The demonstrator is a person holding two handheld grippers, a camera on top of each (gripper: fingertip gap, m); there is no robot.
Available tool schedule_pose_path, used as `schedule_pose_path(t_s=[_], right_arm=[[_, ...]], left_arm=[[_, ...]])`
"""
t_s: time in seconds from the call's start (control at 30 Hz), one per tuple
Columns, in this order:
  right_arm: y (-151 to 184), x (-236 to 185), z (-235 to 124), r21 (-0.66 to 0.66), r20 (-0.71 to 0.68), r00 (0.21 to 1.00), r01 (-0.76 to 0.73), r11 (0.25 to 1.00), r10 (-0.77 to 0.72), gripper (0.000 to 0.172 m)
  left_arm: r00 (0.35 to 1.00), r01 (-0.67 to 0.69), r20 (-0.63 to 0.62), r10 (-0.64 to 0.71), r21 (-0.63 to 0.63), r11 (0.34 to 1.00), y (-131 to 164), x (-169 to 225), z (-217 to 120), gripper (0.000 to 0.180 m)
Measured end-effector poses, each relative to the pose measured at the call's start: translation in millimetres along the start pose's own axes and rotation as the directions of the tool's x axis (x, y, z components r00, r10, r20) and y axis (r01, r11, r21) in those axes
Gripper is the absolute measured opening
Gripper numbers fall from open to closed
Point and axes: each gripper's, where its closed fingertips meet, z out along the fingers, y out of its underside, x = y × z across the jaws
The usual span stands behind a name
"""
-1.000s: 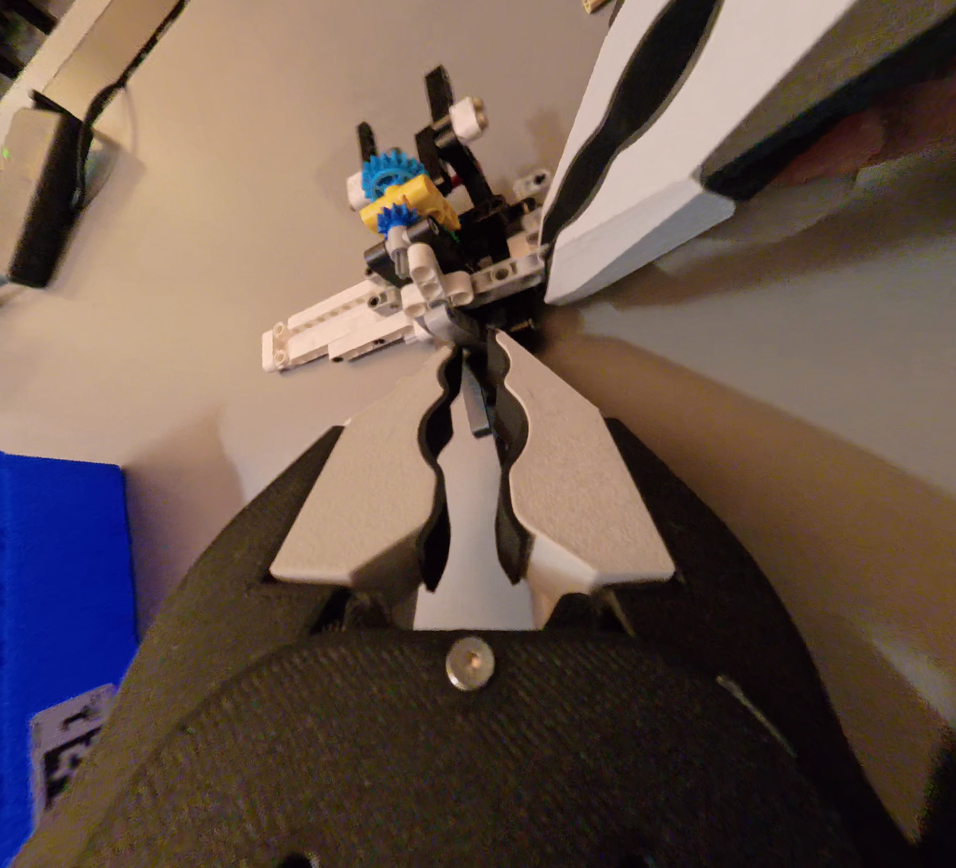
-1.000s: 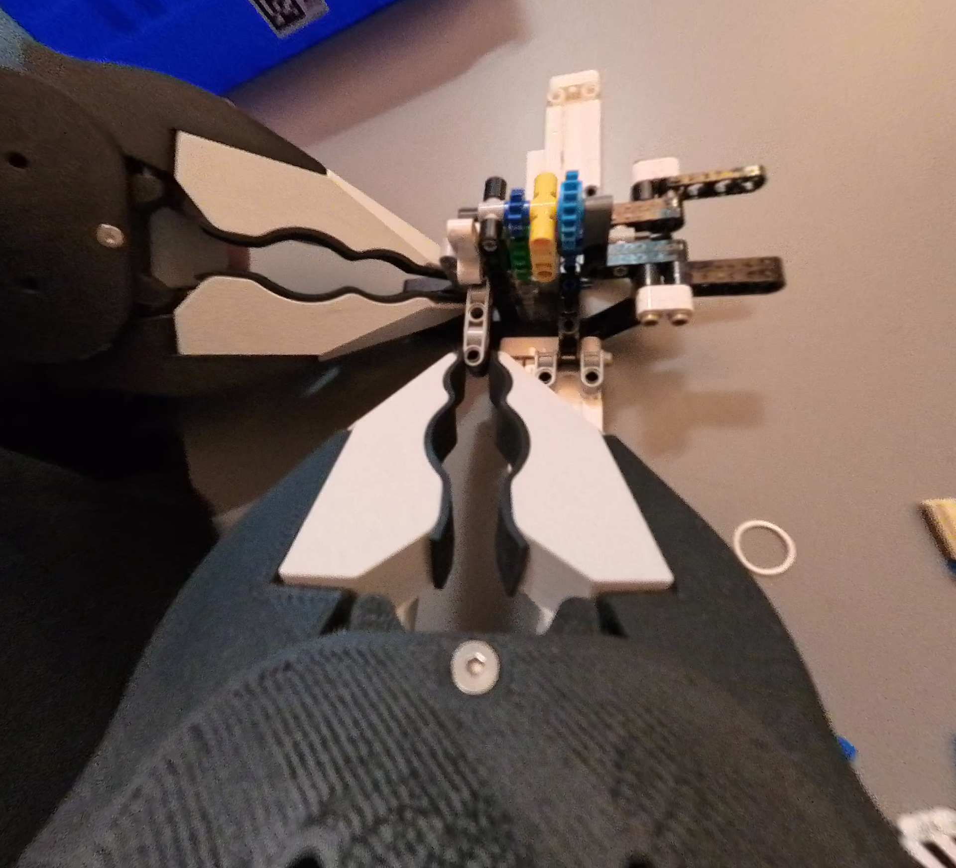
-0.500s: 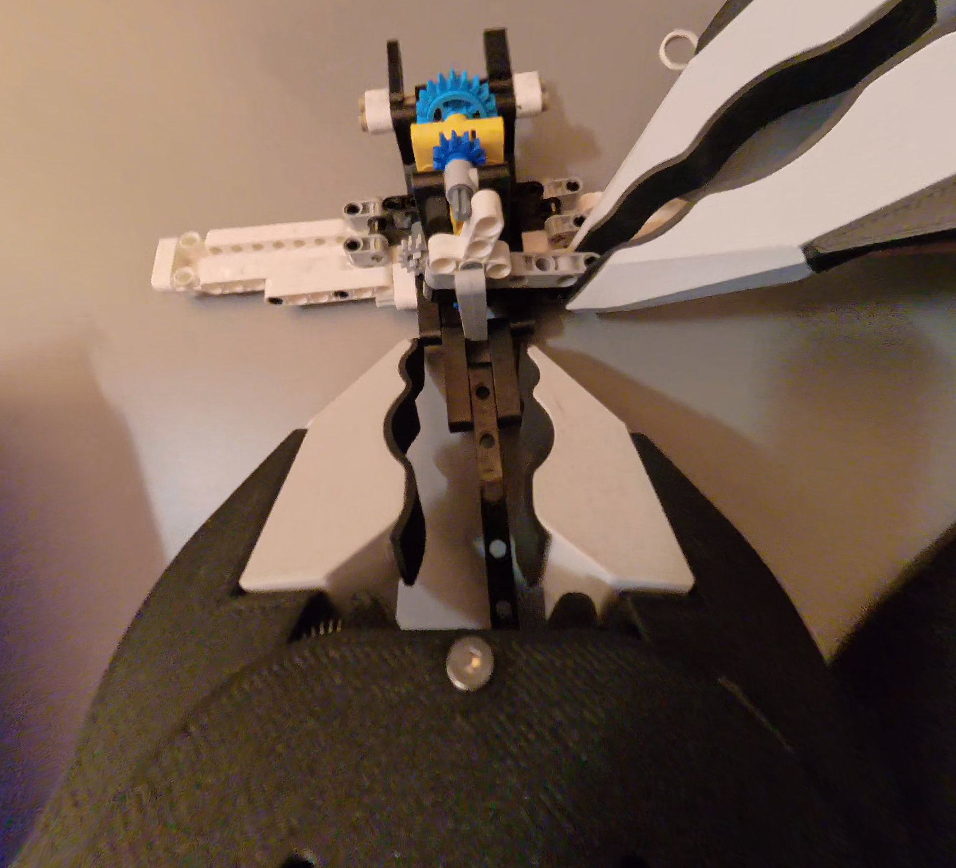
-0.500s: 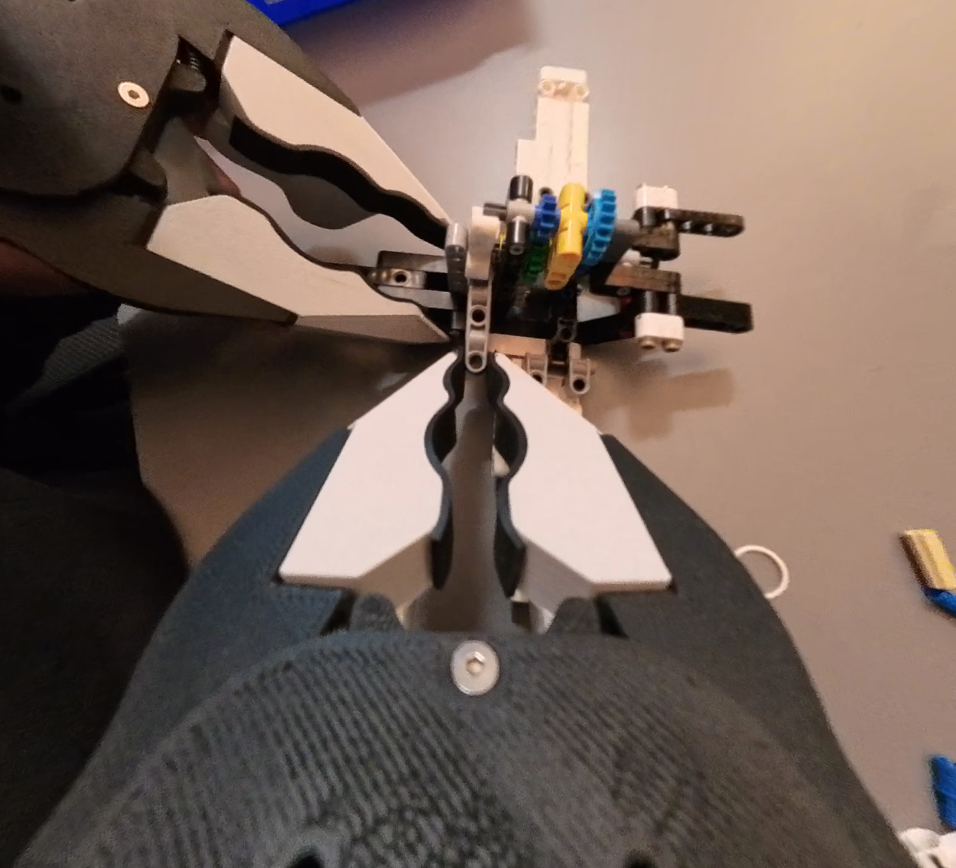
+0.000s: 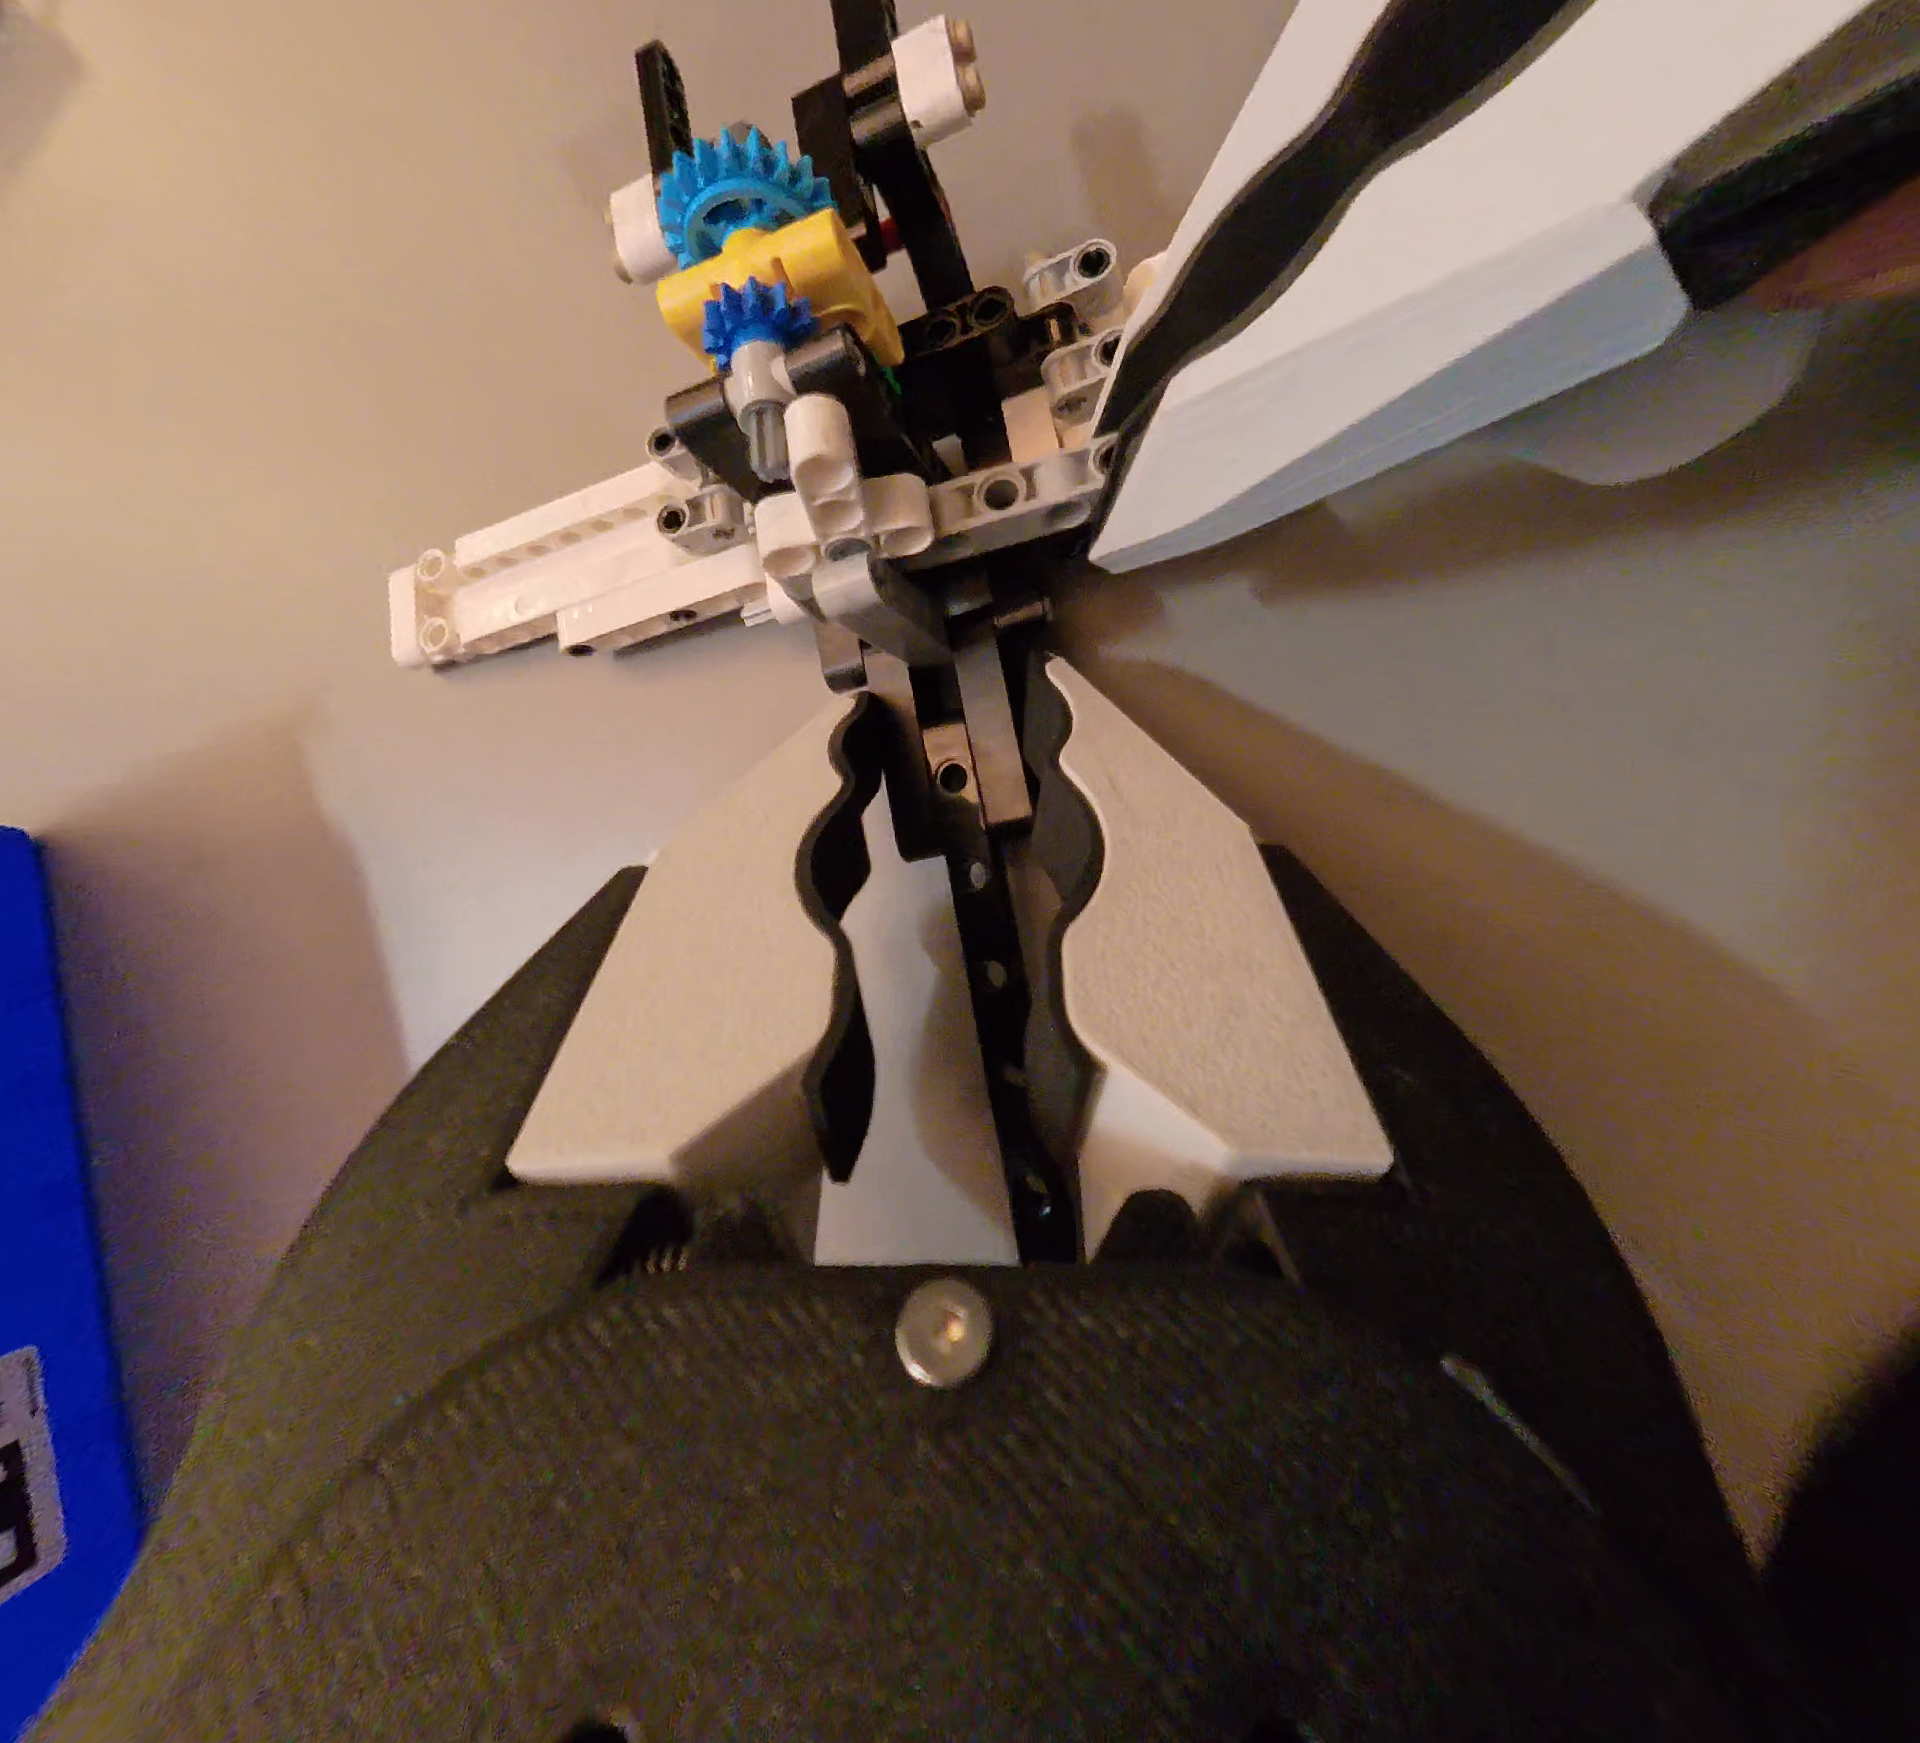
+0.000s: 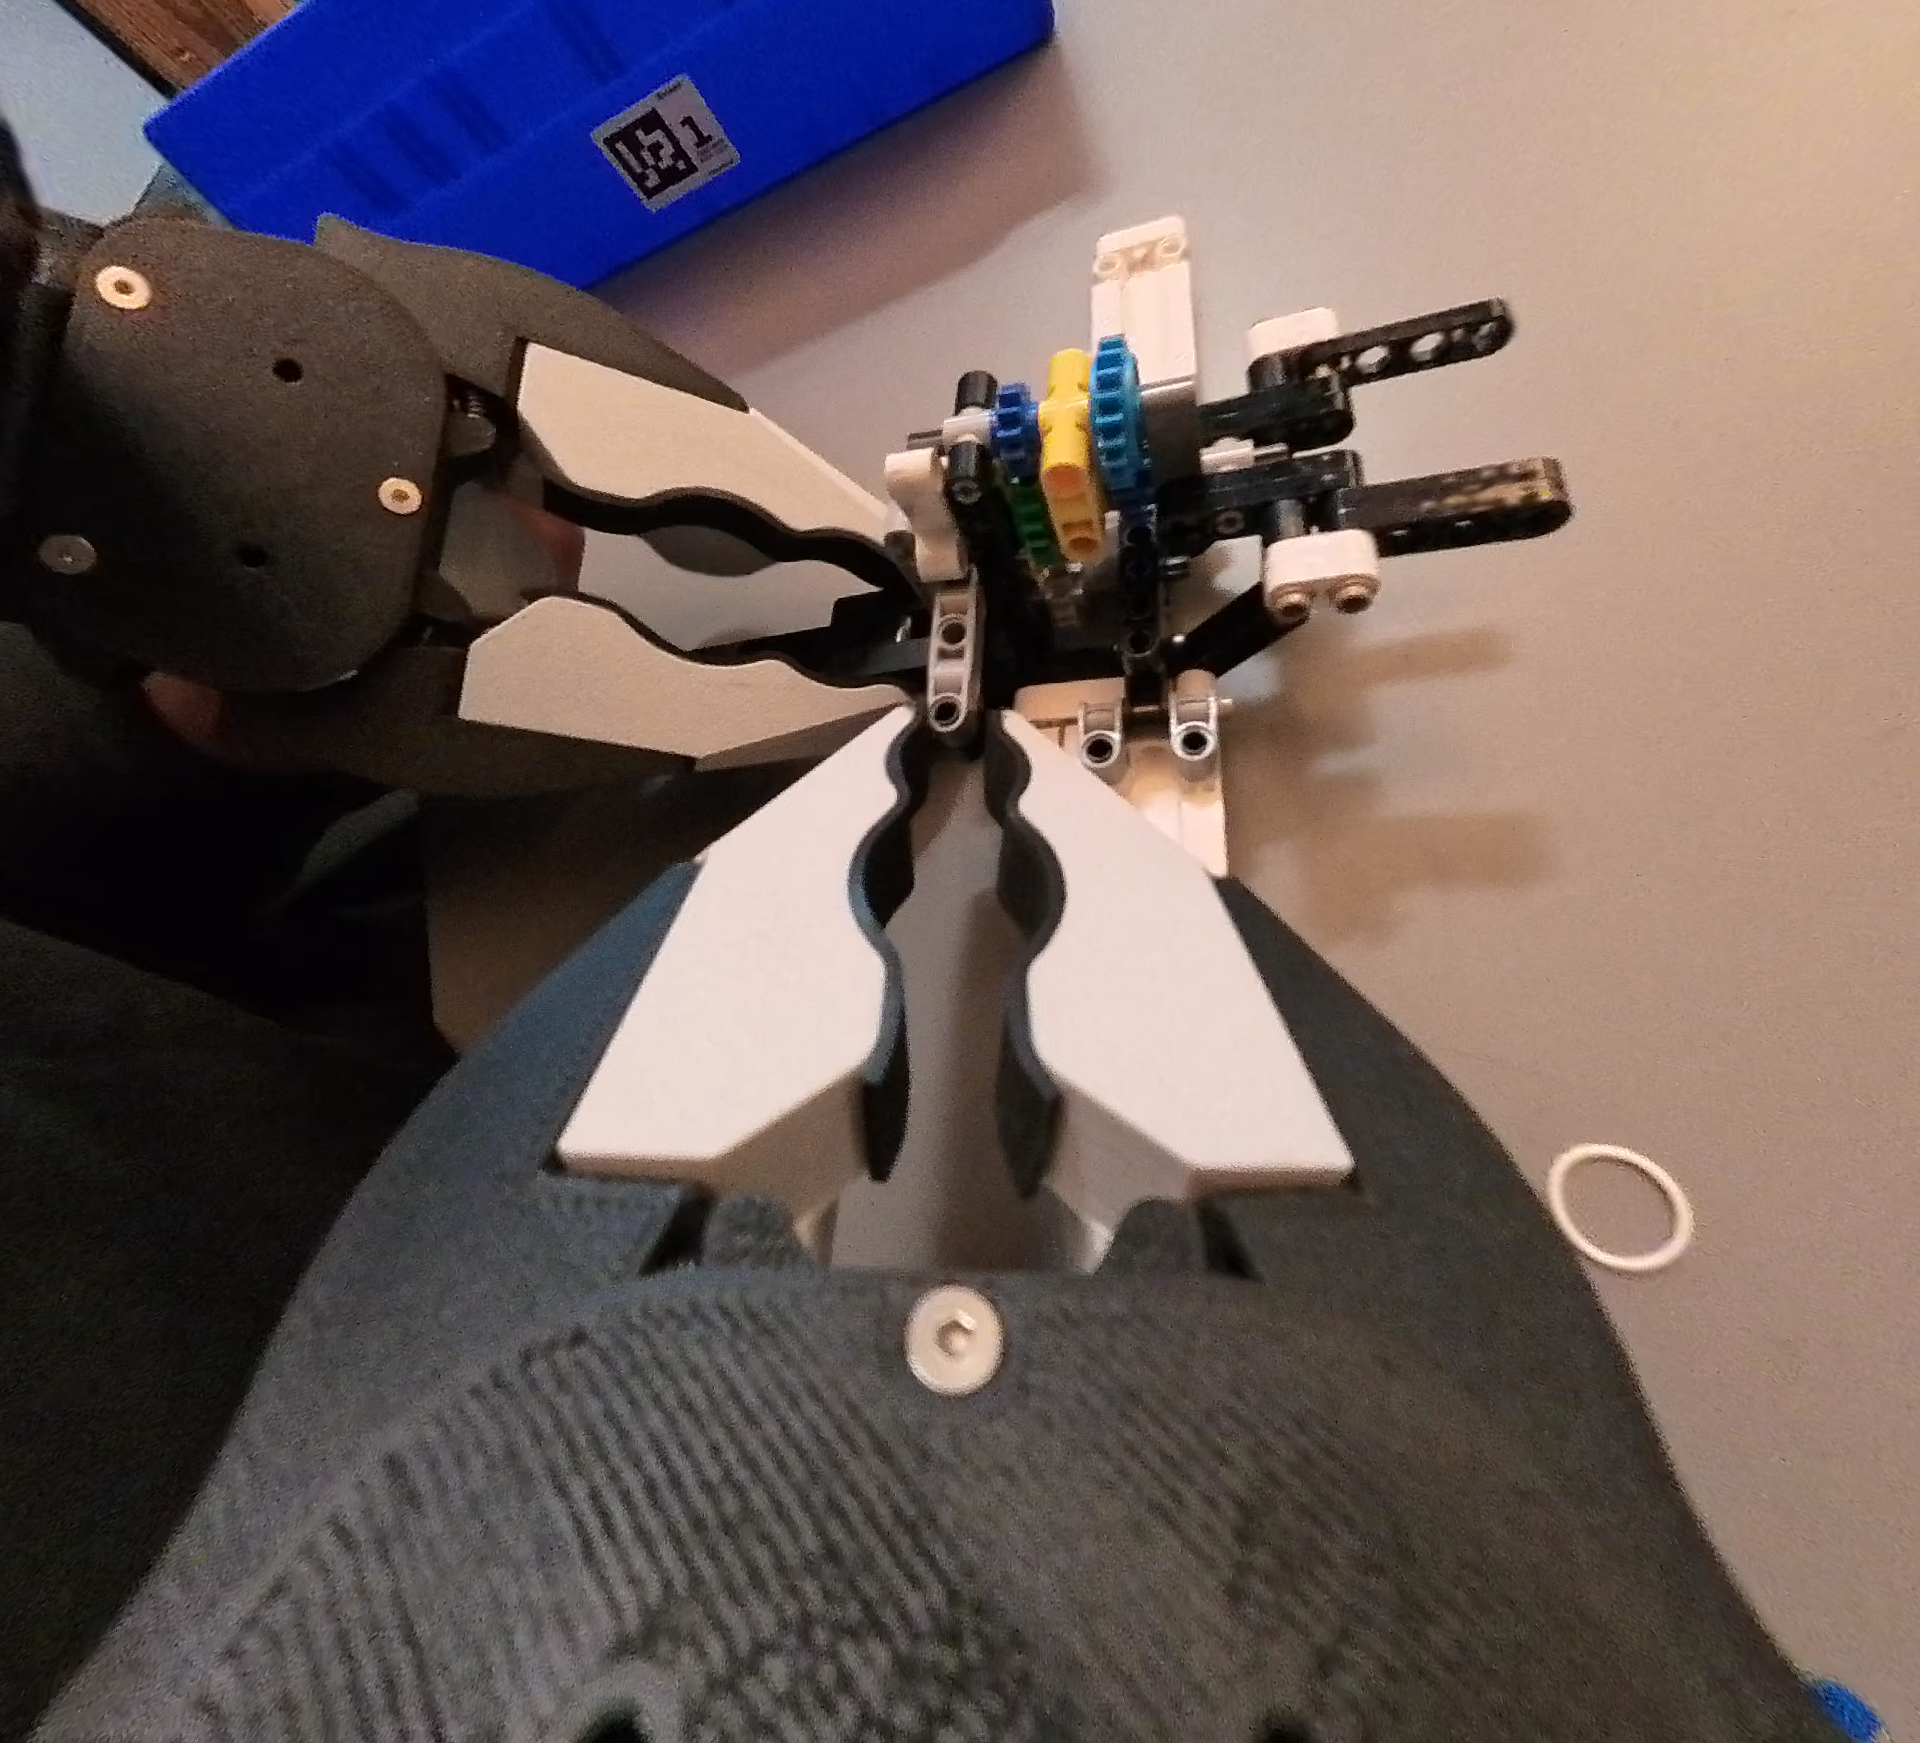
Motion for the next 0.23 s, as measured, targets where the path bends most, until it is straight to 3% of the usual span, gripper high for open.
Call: schedule_pose_path(t_s=[0.13, 0.23], right_arm=[[-2.8, 6.9, -4.9, 0.049, -0.007, 0.999, -0.033, 0.998, 0.033, 0.008], [-12.0, 6.4, -11.3, 0.137, 0.097, 0.988, -0.133, 0.982, 0.121, 0.006]], left_arm=[[1.000, 0.004, 0.000, -0.004, 0.001, 1.000, -1.3, 0.0, 1.6, 0.029], [1.000, 0.005, 0.010, -0.005, 0.006, 1.000, -1.7, 0.0, 2.3, 0.029]])
